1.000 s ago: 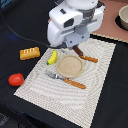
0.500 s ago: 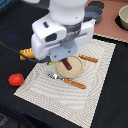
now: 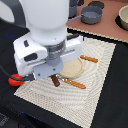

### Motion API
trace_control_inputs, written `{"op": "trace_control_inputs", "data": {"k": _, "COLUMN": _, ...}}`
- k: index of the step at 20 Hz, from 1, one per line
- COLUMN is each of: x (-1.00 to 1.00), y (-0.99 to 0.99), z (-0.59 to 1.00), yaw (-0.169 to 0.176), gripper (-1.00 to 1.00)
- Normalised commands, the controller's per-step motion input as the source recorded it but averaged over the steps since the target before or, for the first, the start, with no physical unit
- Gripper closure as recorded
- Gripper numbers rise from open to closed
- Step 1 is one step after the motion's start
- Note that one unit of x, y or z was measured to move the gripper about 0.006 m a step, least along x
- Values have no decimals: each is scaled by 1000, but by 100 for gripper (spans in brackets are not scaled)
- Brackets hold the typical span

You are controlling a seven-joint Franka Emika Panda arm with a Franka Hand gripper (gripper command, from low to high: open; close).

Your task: Interact with the objects in diverse but meaningful ways.

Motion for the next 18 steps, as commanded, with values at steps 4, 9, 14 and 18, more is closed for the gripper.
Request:
{"op": "trace_control_inputs", "data": {"k": 4, "x": 41, "y": -228, "z": -320, "yaw": 0, "gripper": 100}}
{"op": "trace_control_inputs", "data": {"k": 9, "x": 0, "y": -453, "z": -161, "yaw": 0, "gripper": 100}}
{"op": "trace_control_inputs", "data": {"k": 14, "x": 0, "y": -467, "z": -155, "yaw": 0, "gripper": 100}}
{"op": "trace_control_inputs", "data": {"k": 18, "x": 64, "y": -79, "z": -289, "yaw": 12, "gripper": 100}}
